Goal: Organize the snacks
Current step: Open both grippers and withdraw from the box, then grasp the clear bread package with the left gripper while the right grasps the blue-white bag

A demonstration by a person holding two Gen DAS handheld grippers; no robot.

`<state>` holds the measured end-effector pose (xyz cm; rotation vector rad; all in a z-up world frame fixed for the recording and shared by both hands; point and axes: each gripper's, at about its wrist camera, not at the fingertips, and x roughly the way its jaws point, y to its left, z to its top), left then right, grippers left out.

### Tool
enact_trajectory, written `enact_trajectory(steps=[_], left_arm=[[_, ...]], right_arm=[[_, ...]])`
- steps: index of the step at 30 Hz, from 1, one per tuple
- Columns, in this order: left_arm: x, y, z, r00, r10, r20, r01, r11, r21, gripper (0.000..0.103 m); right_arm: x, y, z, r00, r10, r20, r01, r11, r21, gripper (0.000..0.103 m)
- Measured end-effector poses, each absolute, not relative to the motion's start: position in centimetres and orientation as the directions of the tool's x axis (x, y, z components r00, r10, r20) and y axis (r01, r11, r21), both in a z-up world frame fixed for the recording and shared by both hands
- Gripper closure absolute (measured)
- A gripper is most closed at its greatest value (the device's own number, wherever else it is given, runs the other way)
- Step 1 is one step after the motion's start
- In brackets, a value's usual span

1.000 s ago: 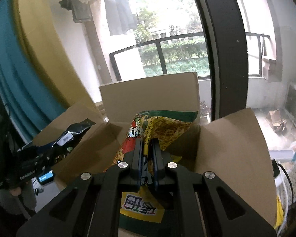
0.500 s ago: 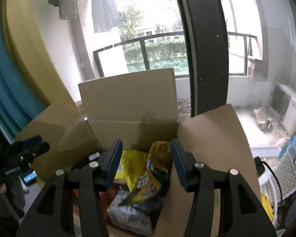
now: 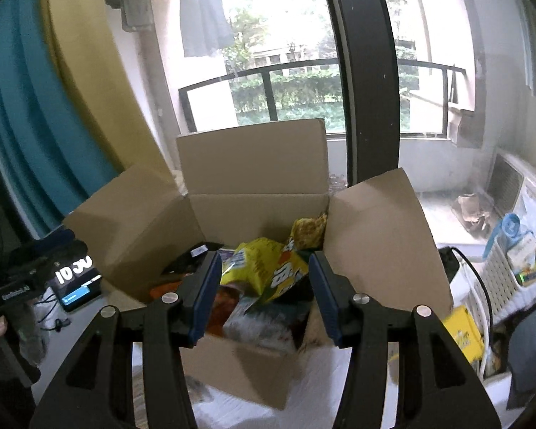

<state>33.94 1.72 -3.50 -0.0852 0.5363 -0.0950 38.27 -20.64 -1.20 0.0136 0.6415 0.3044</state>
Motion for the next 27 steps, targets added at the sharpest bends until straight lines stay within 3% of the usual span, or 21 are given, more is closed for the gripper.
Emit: enact_trajectory(steps=[27], left_arm=[[27.5, -1.9, -10.6, 0.750, -0.199, -0.631, 0.175, 0.979, -0.101, 0.026]], right_arm=[[26.8, -23.8, -4.4, 0.727, 0.240, -0.643, -0.199, 0.970, 0.137, 0.049]])
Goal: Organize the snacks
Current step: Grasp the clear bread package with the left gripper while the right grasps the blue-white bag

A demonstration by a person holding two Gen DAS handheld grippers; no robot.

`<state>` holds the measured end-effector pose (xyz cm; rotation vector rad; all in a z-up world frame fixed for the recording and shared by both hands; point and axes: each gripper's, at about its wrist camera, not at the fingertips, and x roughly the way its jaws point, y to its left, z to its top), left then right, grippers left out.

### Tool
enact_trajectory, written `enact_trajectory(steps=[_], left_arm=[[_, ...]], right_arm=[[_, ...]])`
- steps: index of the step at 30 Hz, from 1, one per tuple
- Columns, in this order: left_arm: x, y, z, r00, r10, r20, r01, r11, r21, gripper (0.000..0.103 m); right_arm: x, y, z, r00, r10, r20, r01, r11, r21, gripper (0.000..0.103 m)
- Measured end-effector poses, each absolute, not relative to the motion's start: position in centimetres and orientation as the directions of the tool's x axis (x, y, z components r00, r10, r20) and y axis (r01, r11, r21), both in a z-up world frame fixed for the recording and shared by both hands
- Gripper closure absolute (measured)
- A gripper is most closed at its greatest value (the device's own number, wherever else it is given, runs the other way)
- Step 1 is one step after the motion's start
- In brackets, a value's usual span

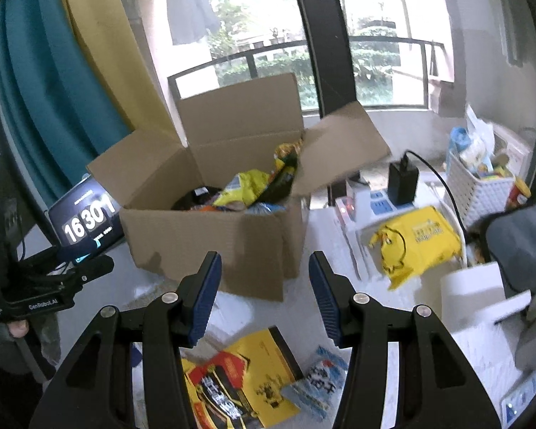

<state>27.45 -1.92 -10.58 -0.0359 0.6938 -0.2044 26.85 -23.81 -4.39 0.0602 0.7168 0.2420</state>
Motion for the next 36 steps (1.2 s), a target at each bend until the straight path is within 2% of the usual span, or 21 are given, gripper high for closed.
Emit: enact_trajectory(steps=[18, 21, 24, 36], left_arm=[[28.0, -4.0, -16.6, 0.626, -0.199, -0.754, 0.224, 0.972, -0.071, 0.026], [28.0, -4.5, -17.2, 0.616, -0.203, -0.762, 0.239, 0.969, -0.065, 0.024], [28.3, -4.7, -17.7, 0.605, -0.204, -0.770, 0.239, 0.969, -0.069, 0.017], [28.6, -4.7, -19.1, 0.580, -0.196, -0.791, 0.264, 0.963, -0.045, 0.017]], right_arm=[[24.9, -28.7, -11.6, 0.641, 0.198, -0.741, -0.048, 0.974, 0.219, 0.049], [24.8, -29.1, -13.0, 0.615, 0.199, -0.763, -0.028, 0.972, 0.231, 0.049], [24.9, -29.3, -14.5, 0.584, 0.204, -0.786, -0.015, 0.971, 0.240, 0.049], [25.1, -28.3, -17.0, 0.531, 0.206, -0.822, -0.036, 0.975, 0.221, 0.049]])
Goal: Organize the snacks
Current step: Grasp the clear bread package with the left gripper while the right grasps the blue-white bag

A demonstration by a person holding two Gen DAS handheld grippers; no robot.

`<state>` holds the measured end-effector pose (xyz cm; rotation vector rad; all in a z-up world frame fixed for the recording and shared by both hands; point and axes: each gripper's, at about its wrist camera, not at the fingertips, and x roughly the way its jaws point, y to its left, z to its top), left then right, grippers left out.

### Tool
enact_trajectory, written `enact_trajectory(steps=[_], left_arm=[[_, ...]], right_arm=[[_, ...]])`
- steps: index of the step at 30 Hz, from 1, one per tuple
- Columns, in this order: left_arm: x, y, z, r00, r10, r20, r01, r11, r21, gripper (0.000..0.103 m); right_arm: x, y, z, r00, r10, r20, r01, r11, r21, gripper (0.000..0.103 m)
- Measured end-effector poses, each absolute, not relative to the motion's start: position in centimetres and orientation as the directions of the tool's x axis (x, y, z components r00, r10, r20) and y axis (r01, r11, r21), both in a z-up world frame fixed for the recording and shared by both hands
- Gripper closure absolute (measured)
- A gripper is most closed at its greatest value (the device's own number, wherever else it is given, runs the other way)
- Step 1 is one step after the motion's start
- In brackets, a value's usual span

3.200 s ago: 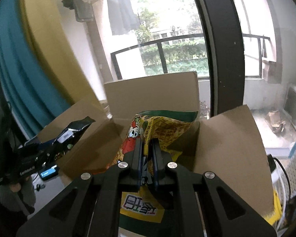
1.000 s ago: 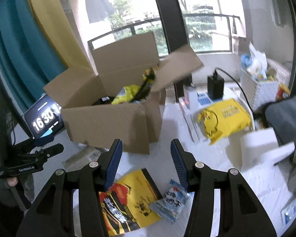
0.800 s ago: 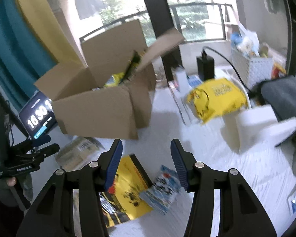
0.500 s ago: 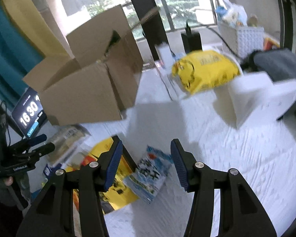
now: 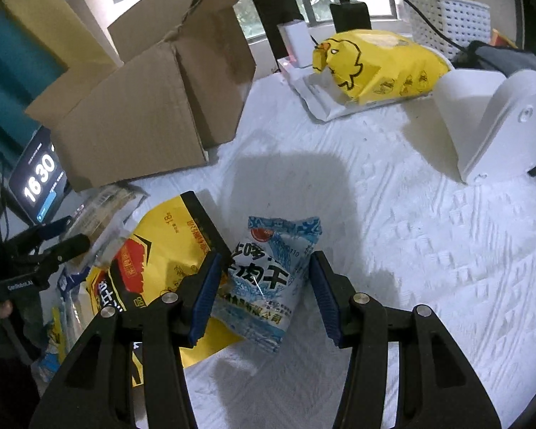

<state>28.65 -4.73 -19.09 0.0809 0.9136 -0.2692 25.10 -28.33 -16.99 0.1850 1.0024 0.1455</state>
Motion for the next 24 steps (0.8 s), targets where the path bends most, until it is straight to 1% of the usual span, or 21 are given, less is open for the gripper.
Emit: enact_trajectory(steps=[1, 2, 5, 8, 11, 17, 24], left_arm=[[28.6, -4.8, -19.1, 0.581, -0.201, -0.789, 0.270, 0.962, -0.046, 0.017], [28.4, -4.7, -19.0, 0.577, -0.216, -0.788, 0.286, 0.957, -0.052, 0.020], [27.8, -5.2, -18.5, 0.578, -0.234, -0.781, 0.323, 0.945, -0.044, 0.024], [27.1, -5.4, -18.3, 0.581, -0.238, -0.778, 0.336, 0.941, -0.037, 0.025], [26.6, -4.9, -17.9, 0.578, -0.255, -0.775, 0.340, 0.939, -0.056, 0.026], [24.6, -4.5, -16.9, 0.574, -0.285, -0.767, 0.368, 0.927, -0.068, 0.027], [21.9, -3.8, -16.6, 0.580, -0.282, -0.764, 0.374, 0.926, -0.058, 0.027]], right_arm=[[25.1, -28.3, -16.9, 0.533, 0.207, -0.820, -0.039, 0.974, 0.221, 0.049], [25.1, -28.5, -16.9, 0.538, 0.211, -0.816, -0.039, 0.973, 0.226, 0.055], [24.8, -28.6, -16.9, 0.543, 0.247, -0.803, -0.061, 0.965, 0.256, 0.056], [24.5, -28.7, -16.5, 0.554, 0.251, -0.794, -0.067, 0.964, 0.258, 0.057], [24.2, -28.9, -15.7, 0.569, 0.246, -0.784, -0.063, 0.964, 0.257, 0.057], [23.7, -28.8, -14.5, 0.588, 0.247, -0.770, -0.075, 0.965, 0.252, 0.057], [23.3, -28.3, -13.1, 0.606, 0.256, -0.753, -0.098, 0.964, 0.249, 0.057]])
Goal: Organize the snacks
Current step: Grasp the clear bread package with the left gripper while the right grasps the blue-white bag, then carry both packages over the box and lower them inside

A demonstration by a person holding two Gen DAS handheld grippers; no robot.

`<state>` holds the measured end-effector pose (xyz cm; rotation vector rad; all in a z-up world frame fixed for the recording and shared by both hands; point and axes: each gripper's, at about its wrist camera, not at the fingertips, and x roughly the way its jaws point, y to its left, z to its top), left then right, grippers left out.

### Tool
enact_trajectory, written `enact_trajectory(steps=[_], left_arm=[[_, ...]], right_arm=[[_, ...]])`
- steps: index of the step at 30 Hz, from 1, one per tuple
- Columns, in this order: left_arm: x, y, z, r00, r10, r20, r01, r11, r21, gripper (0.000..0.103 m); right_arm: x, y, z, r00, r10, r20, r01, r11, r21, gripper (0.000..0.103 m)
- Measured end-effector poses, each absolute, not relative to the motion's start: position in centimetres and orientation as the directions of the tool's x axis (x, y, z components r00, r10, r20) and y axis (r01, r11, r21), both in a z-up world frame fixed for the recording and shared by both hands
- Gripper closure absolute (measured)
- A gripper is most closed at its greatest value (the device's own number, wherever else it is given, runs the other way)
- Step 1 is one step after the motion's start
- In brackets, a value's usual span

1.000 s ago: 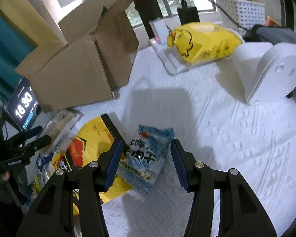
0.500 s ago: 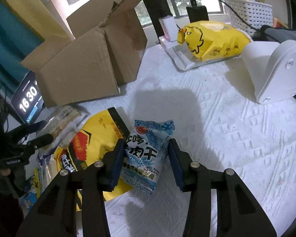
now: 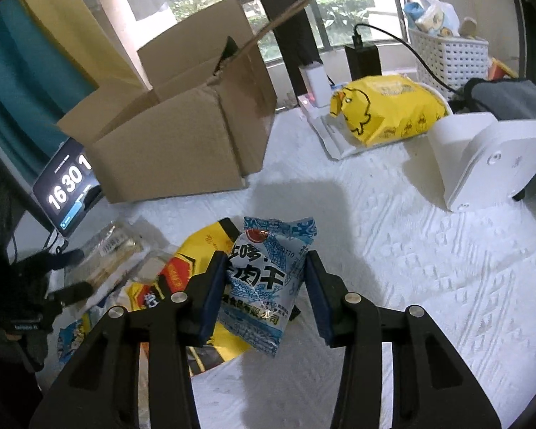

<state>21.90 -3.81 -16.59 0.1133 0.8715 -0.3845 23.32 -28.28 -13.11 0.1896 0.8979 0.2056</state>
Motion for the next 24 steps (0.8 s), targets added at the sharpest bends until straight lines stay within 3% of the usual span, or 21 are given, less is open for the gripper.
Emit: enact_trajectory(steps=[24], left_arm=[[24.4, 0.9, -8.4, 0.766, -0.268, -0.585, 0.274, 0.958, -0.081, 0.027]], right_arm=[[25.9, -22.8, -8.2, 0.640, 0.334, -0.692, -0.252, 0.942, 0.221, 0.057]])
